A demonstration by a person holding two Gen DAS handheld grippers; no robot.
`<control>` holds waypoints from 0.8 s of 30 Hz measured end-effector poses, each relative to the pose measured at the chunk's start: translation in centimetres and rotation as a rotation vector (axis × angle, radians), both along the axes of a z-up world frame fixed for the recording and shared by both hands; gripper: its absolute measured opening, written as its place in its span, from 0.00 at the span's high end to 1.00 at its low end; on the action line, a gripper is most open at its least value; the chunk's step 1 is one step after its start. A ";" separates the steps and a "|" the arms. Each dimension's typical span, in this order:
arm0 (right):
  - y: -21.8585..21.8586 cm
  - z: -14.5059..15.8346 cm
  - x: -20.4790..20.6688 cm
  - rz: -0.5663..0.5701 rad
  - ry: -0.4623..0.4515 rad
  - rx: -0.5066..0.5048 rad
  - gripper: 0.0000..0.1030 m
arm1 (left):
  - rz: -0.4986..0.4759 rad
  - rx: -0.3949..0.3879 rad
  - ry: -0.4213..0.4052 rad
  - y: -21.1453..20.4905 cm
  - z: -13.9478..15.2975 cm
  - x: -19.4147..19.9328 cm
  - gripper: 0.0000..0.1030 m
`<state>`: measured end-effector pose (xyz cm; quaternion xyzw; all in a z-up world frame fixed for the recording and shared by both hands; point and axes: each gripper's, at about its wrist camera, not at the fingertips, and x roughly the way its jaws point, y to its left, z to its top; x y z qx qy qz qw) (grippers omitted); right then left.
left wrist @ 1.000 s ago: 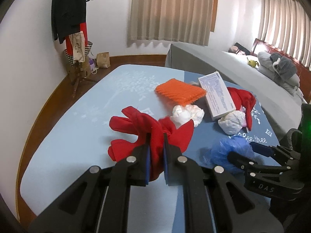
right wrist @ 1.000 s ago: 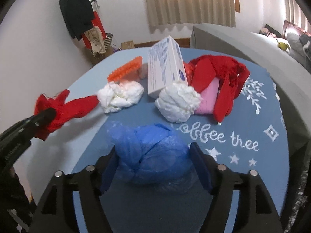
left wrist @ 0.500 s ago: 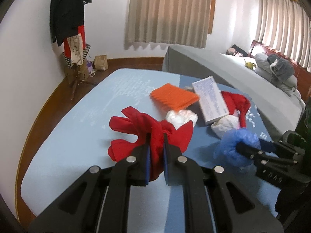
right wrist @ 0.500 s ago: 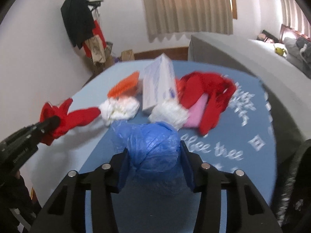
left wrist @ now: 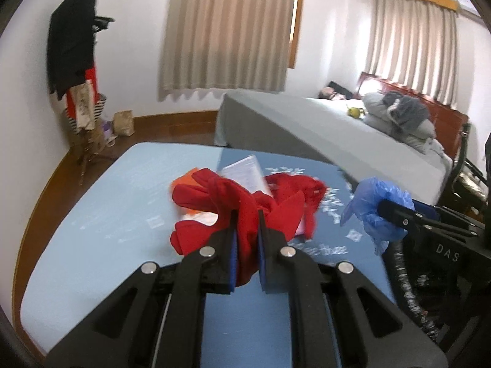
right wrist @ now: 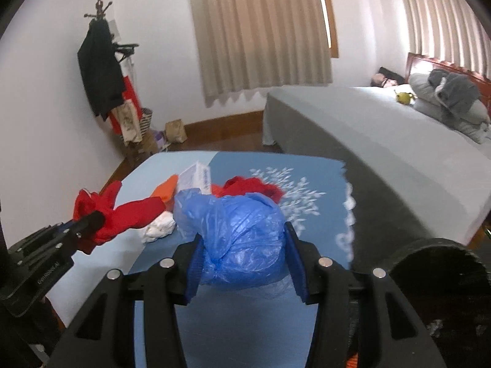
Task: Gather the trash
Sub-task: 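Carry the glove and bag over the black bin and open both grippers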
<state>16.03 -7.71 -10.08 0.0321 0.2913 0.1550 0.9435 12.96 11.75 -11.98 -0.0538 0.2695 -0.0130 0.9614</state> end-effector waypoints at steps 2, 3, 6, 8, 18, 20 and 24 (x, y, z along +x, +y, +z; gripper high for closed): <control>-1.3 0.6 -0.5 -0.024 -0.011 -0.001 0.53 | -0.028 -0.005 -0.009 -1.4 0.4 0.1 0.90; -1.9 0.7 -0.8 -0.035 -0.017 -0.001 0.53 | -0.037 -0.006 -0.012 -2.0 0.5 0.2 0.90; -4.2 1.3 -1.4 -0.076 -0.026 0.005 0.53 | -0.081 -0.012 -0.024 -4.3 0.9 0.2 0.90; -5.5 1.5 -1.7 -0.103 -0.028 0.006 0.53 | -0.106 -0.015 -0.028 -5.6 1.1 0.3 0.90; -12.0 1.7 -3.6 -0.235 -0.035 -0.001 0.53 | -0.240 -0.022 -0.037 -11.9 1.0 0.6 0.90; -13.3 1.8 -4.1 -0.265 -0.035 -0.004 0.53 | -0.269 -0.023 -0.039 -13.4 0.9 0.6 0.90; -15.7 1.6 -5.2 -0.317 -0.031 -0.007 0.53 | -0.328 -0.027 -0.040 -15.9 0.7 0.6 0.90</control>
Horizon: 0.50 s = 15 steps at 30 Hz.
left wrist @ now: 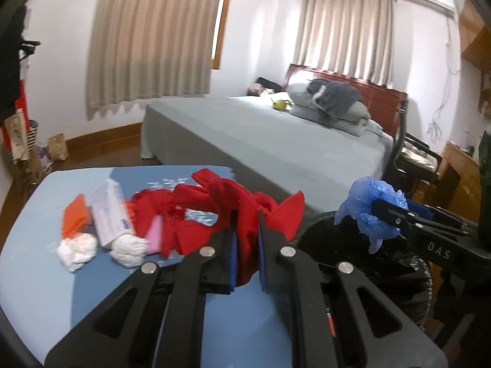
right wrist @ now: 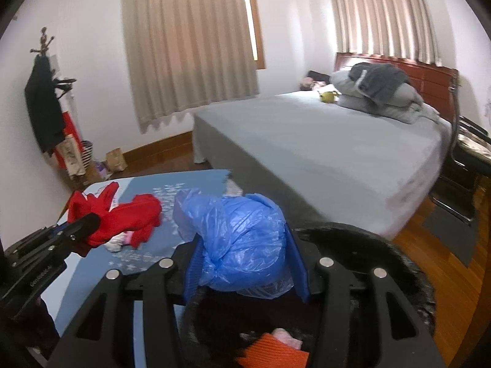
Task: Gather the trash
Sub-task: 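Carry the glove and bag over the black bin and open both grippers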
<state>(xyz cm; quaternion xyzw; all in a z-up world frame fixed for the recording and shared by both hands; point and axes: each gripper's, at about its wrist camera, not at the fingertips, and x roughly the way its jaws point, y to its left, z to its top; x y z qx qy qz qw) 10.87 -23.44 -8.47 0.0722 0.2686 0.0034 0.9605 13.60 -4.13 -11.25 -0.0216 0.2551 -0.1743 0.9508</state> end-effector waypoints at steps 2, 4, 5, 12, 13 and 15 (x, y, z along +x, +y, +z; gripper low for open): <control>-1.2 -0.1 -0.5 -0.029 0.003 -0.001 0.52 | -0.027 -0.003 0.002 -0.9 -0.1 0.0 0.90; -2.2 -0.2 -0.8 -0.052 0.008 -0.001 0.52 | -0.053 -0.002 0.004 -1.9 -0.3 0.0 0.90; -2.8 -0.3 -1.0 -0.066 0.010 -0.001 0.52 | -0.070 -0.001 0.005 -2.7 -0.4 -0.1 0.90; -6.0 -1.1 -1.9 -0.140 0.030 -0.004 0.52 | -0.162 0.011 0.022 -7.0 -1.6 0.0 0.90; -6.3 -1.3 -2.0 -0.148 0.033 -0.004 0.52 | -0.175 0.015 0.026 -7.6 -1.9 0.0 0.90; -7.2 -1.6 -2.1 -0.164 0.042 0.002 0.51 | -0.202 0.016 0.036 -8.8 -2.4 0.1 0.90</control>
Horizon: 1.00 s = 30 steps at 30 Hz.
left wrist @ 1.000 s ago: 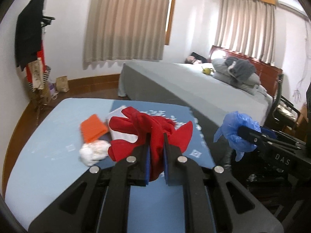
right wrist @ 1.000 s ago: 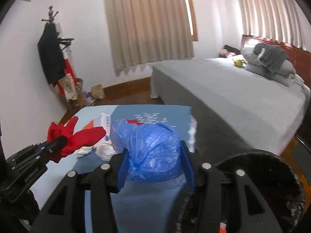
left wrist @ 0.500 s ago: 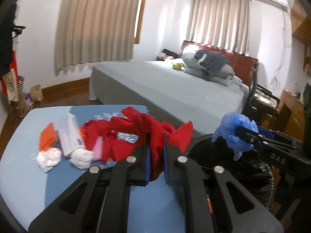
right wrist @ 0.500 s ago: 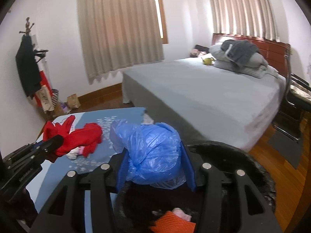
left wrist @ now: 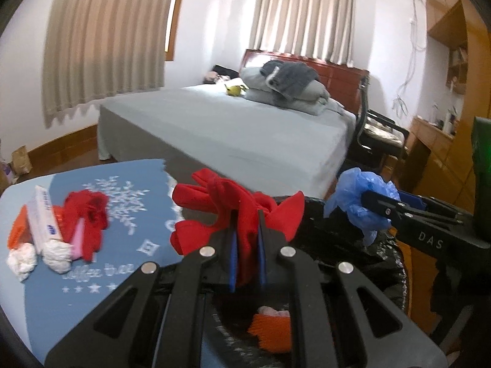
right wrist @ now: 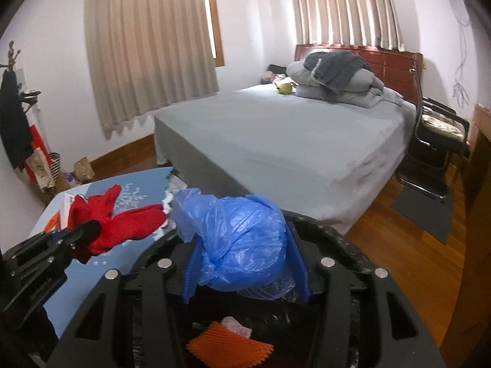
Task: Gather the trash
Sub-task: 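Carry the glove and bag over the black bin and open both grippers, then move both tools back over the pile on the table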
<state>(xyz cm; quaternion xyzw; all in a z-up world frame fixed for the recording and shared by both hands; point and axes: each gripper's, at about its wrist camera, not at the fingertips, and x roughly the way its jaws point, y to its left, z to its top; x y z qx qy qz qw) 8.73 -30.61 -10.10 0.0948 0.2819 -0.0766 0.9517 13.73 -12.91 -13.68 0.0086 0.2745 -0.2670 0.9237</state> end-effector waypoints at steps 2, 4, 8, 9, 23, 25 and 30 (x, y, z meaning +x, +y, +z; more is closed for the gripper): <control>-0.7 -0.3 -0.1 -0.015 0.009 0.006 0.46 | -0.026 0.002 0.011 -0.7 -0.4 -0.1 0.86; -1.4 -0.6 -0.3 -0.033 0.020 0.006 0.42 | -0.047 -0.003 0.026 -1.1 -0.9 -0.1 0.72; -2.4 -0.9 -0.7 -0.059 0.022 0.001 0.25 | -0.050 -0.016 0.024 -0.4 -1.1 -0.1 0.40; -2.4 -0.7 -0.5 -0.063 0.021 -0.001 0.23 | -0.046 -0.014 0.026 -0.2 -1.2 0.0 0.39; 1.4 0.1 0.5 0.008 -0.009 0.019 0.05 | 0.220 0.047 -0.015 9.1 0.2 0.6 0.11; 2.7 0.1 1.1 0.036 -0.008 0.023 0.05 | 0.262 0.051 -0.014 10.7 0.3 0.7 0.11; 7.2 0.3 3.1 0.132 -0.011 0.023 0.05 | 0.366 0.067 -0.010 15.1 0.2 0.9 0.11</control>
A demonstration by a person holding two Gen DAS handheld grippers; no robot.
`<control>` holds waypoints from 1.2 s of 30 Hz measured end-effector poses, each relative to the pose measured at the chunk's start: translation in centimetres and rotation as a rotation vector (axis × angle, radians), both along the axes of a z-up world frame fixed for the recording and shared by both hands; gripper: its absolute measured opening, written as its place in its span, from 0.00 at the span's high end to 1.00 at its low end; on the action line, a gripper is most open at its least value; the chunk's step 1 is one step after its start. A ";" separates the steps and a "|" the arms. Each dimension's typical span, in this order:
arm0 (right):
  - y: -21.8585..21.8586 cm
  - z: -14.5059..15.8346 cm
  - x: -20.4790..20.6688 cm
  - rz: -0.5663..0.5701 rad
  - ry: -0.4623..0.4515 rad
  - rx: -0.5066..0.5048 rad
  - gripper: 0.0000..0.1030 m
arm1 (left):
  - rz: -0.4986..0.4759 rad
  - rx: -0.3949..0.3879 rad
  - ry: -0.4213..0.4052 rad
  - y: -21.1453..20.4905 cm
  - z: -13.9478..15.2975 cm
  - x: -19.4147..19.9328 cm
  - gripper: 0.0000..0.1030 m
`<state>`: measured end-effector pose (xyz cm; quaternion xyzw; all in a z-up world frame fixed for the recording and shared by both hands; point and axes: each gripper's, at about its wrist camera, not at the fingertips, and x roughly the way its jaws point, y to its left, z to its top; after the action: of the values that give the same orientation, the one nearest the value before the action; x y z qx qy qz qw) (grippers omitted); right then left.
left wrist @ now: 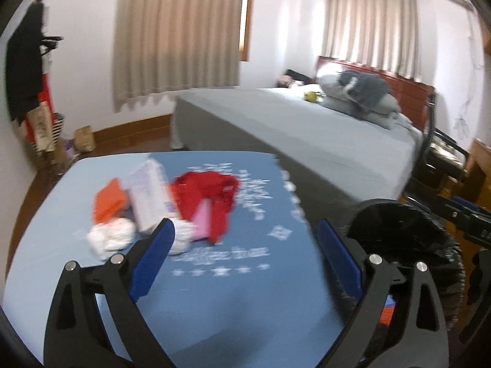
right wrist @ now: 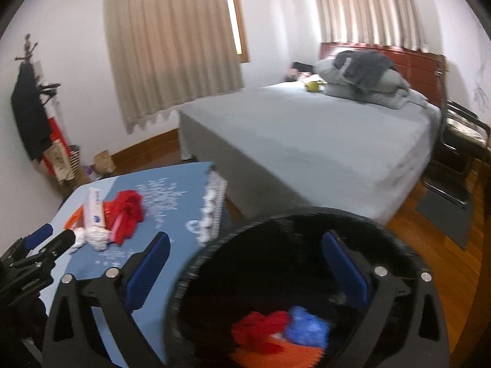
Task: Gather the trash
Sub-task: 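Move both tools back over the pile on the table, then grasp a white tissue ball with the left gripper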
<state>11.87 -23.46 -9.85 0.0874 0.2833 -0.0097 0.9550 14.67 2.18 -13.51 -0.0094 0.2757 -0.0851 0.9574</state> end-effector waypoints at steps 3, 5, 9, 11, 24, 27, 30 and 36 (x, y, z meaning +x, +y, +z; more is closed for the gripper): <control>2.8 0.0 1.4 0.058 -0.006 -0.005 0.05 | 0.064 0.013 0.003 2.7 -0.1 0.1 0.11; 4.2 -0.1 2.1 0.088 -0.009 -0.001 0.05 | 0.094 0.023 0.003 4.0 -0.1 0.2 0.11; 7.1 -0.4 3.6 0.140 -0.010 -0.001 0.05 | 0.165 0.043 0.003 7.1 -0.4 0.5 0.11; 8.6 -0.7 4.5 0.161 -0.009 0.001 0.05 | 0.192 0.049 0.010 8.3 -0.7 0.7 0.11; 15.6 -4.6 8.9 0.239 0.047 -0.018 0.05 | 0.291 0.048 0.099 14.6 -4.7 5.1 0.11; 16.3 -5.4 9.6 0.241 0.058 -0.024 0.05 | 0.287 0.048 0.120 14.7 -5.6 6.2 0.12; 16.8 -5.7 10.3 0.243 0.064 -0.030 0.05 | 0.280 0.048 0.141 14.8 -6.4 7.2 0.17; 17.2 -6.1 11.1 0.246 0.066 -0.040 0.05 | 0.264 0.024 0.199 15.1 -7.3 9.4 0.20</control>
<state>22.93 -6.29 -15.95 0.0326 0.3229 0.0990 0.9407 24.04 17.31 -20.85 -0.0425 0.3664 0.0463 0.9283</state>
